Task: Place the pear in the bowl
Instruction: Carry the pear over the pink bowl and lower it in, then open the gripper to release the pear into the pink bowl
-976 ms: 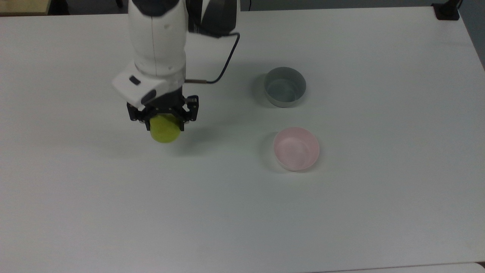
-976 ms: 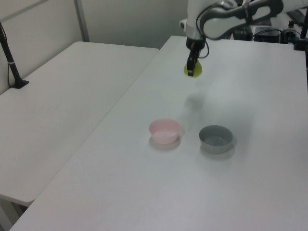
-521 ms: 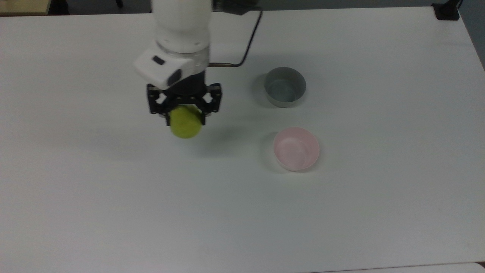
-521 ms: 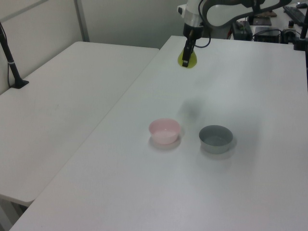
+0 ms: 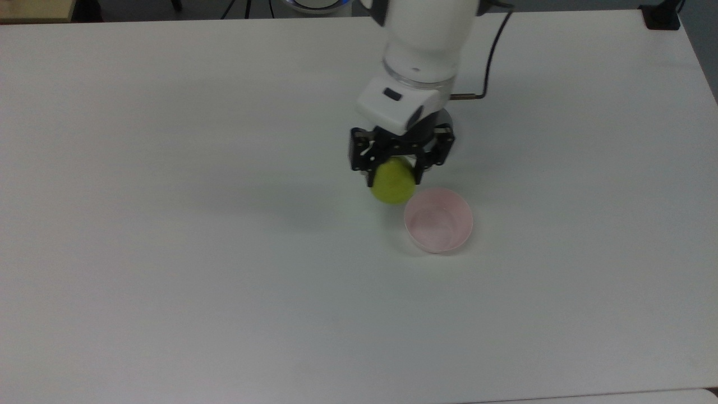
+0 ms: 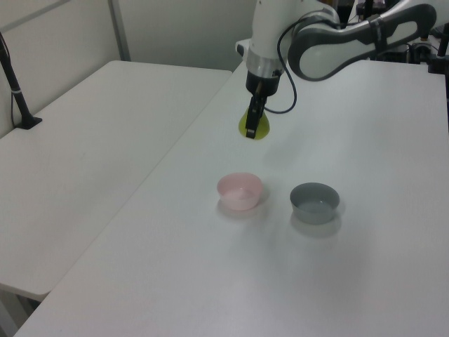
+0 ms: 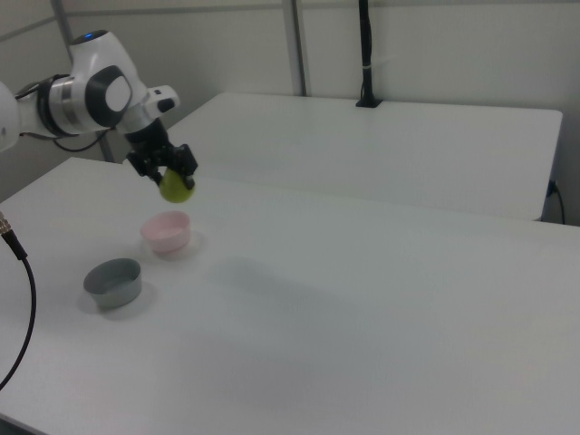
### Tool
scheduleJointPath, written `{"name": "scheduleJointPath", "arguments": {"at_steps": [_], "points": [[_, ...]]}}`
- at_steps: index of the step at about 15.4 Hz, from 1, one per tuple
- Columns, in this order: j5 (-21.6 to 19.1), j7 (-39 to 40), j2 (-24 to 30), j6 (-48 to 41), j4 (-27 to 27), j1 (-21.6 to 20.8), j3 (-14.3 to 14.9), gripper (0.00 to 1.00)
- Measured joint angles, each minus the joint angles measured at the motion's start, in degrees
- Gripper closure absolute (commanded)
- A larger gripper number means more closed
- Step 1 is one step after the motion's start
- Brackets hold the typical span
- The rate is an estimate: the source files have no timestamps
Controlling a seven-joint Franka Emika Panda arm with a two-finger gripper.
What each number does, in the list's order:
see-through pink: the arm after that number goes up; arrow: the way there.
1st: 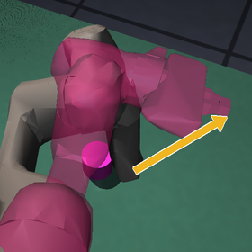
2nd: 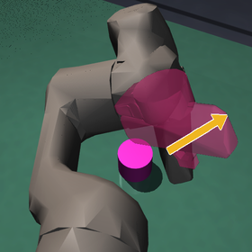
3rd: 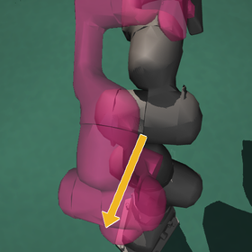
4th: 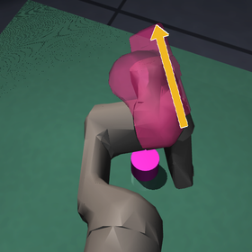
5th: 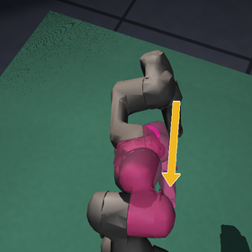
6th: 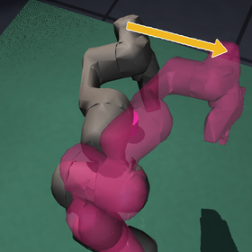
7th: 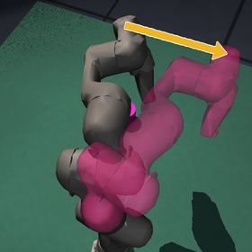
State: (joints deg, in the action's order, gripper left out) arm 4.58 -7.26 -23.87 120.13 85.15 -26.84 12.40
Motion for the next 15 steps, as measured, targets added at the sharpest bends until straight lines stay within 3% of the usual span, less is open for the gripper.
{"name": "scheduleJointPath", "arguments": {"at_steps": [6,9,13,14,15], "points": [[0.0,-3.1,-5.3,6.1,-0.5,-3.8,-1.4,0.73],[0.0,-3.3,-8.4,8.8,-0.5,-4.9,-1.5,0.61],[1.0,-3.8,-10.6,9.7,-0.5,-5.5,-1.5,0.37],[1.4,-3.9,-10.9,9.7,-0.5,-5.5,-1.5,0.26],[1.6,-4.1,-11.1,9.7,-0.5,-5.5,-1.5,0.04]]}}
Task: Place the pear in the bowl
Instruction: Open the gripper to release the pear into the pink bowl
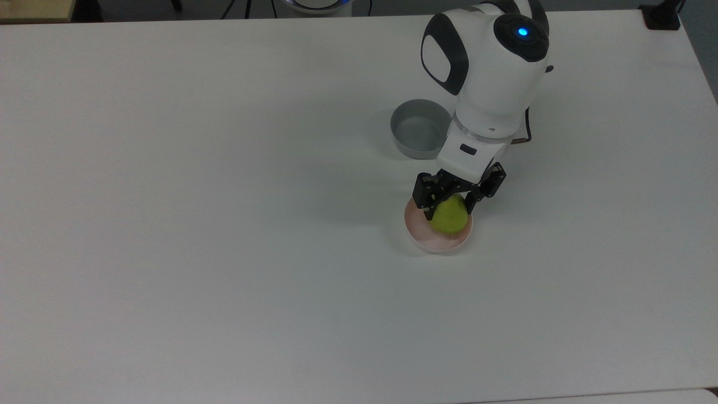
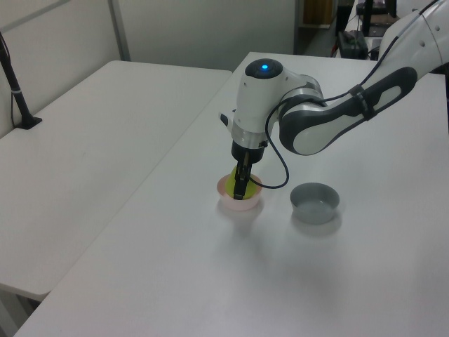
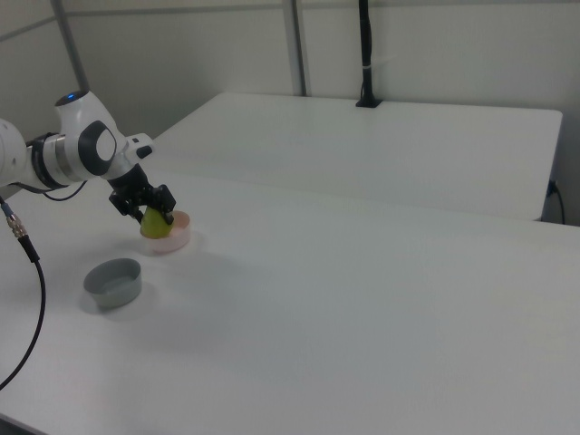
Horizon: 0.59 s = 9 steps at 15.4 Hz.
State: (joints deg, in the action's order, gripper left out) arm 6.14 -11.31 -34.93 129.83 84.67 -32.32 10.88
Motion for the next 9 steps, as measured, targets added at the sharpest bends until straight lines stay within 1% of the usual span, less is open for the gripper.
{"name": "scheduleJointPath", "arguments": {"at_steps": [1,7,9], "points": [[0.1,0.0,-0.1,0.0,0.0,0.0,0.0,0.00],[0.2,-0.1,0.0,0.0,-0.2,0.2,0.2,0.00],[0.2,-0.1,1.0,0.0,-0.7,0.6,0.2,0.00]]}}
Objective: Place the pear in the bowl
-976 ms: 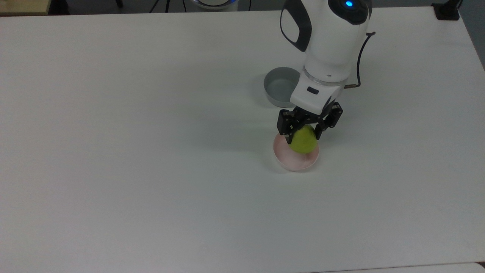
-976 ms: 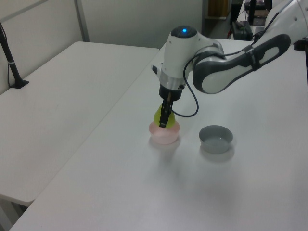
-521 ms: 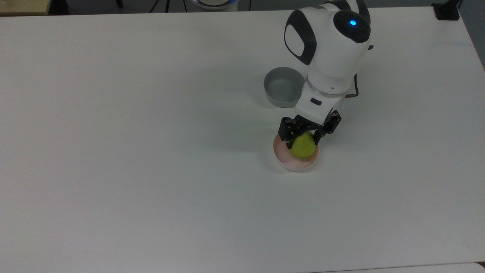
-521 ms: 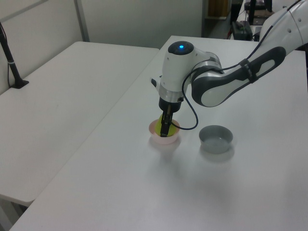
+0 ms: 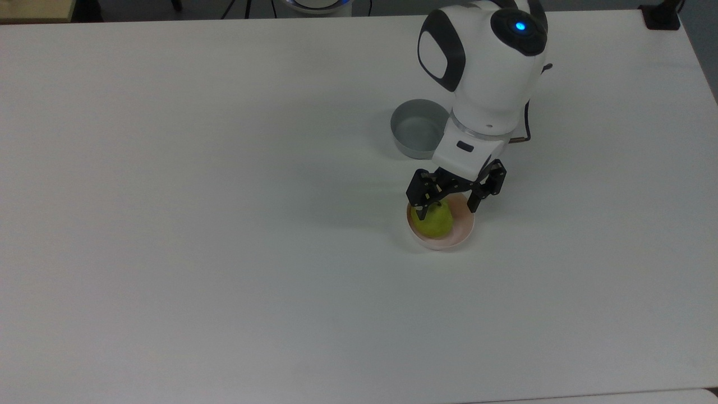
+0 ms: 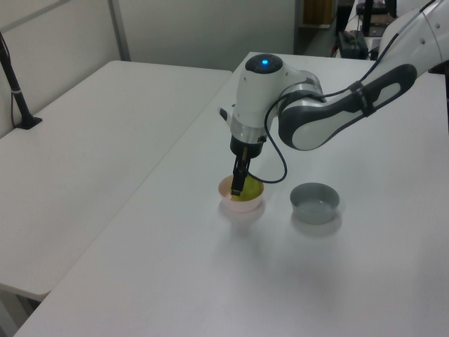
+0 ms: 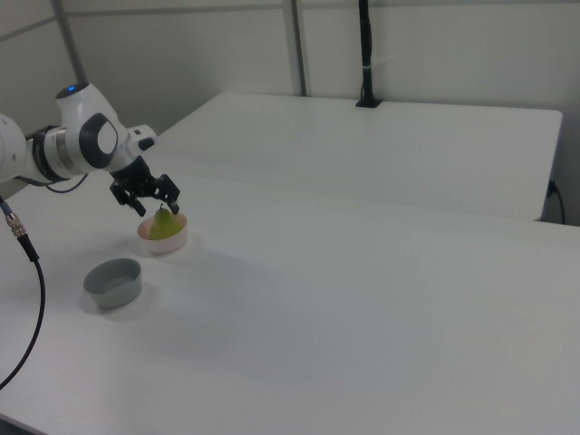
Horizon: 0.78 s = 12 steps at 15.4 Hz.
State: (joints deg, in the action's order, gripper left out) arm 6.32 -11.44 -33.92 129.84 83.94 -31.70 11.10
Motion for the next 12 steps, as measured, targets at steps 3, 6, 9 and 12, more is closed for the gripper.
{"name": "scheduleJointPath", "arguments": {"at_steps": [3,6,9,12], "points": [[0.0,-0.2,3.4,-0.6,0.0,1.1,0.1,0.00],[0.0,-0.3,7.8,-5.0,0.1,2.8,0.1,0.00],[0.0,-0.3,12.5,-8.8,0.1,6.4,-1.0,0.00],[0.0,-0.3,17.4,-17.3,0.4,13.6,-4.5,0.00]]}}
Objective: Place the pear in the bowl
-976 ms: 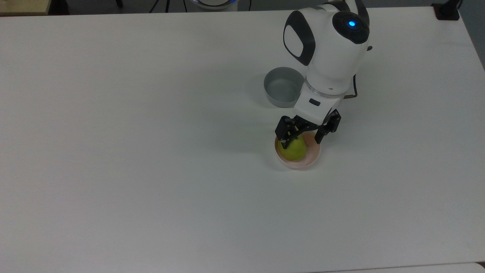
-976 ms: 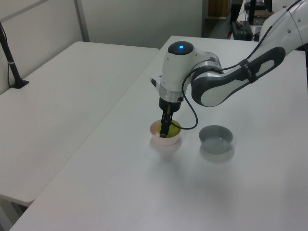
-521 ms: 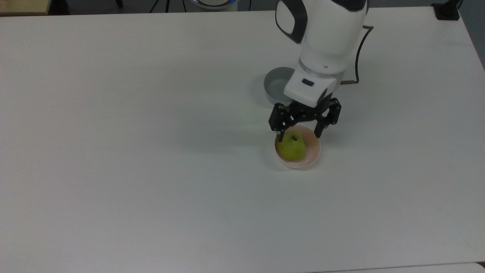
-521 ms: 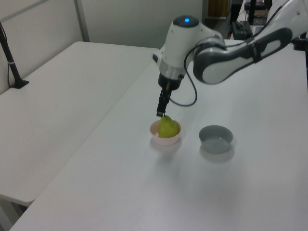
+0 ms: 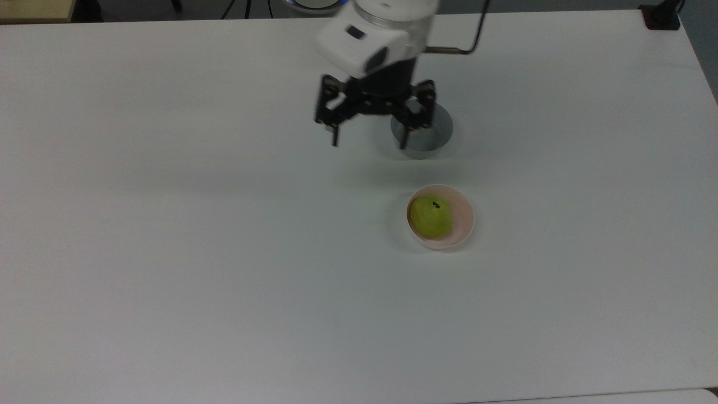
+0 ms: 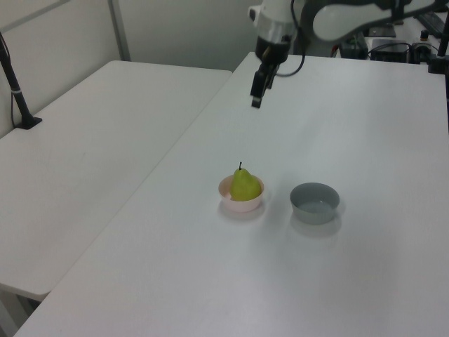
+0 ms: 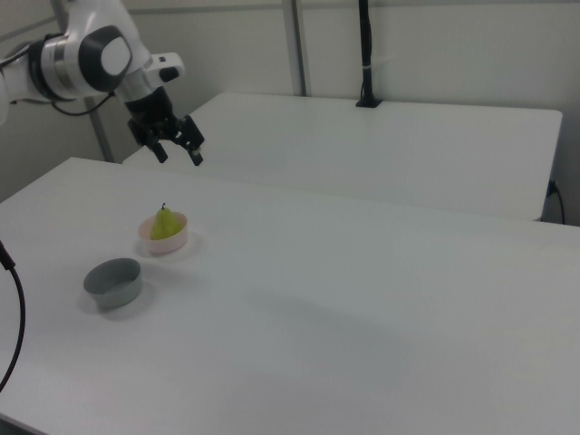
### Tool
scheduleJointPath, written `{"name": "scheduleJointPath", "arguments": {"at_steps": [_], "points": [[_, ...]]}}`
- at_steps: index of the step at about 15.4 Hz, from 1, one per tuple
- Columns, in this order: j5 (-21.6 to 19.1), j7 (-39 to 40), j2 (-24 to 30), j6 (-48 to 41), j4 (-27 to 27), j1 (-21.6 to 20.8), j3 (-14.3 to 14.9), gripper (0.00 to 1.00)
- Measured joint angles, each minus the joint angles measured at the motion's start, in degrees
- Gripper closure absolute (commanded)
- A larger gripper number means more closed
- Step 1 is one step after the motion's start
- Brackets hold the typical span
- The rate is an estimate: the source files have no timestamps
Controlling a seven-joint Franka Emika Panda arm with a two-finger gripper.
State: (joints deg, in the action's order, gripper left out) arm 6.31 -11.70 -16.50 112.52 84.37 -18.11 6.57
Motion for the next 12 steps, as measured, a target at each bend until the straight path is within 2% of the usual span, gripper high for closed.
{"name": "scheduleJointPath", "arguments": {"at_steps": [6,9,12], "points": [[0.0,3.6,4.6,-6.8,2.4,11.4,-1.5,0.00],[0.0,5.3,6.9,-10.9,4.6,14.2,-1.6,0.00],[0.0,8.1,8.4,-14.7,5.5,14.9,-1.7,0.00]]}}
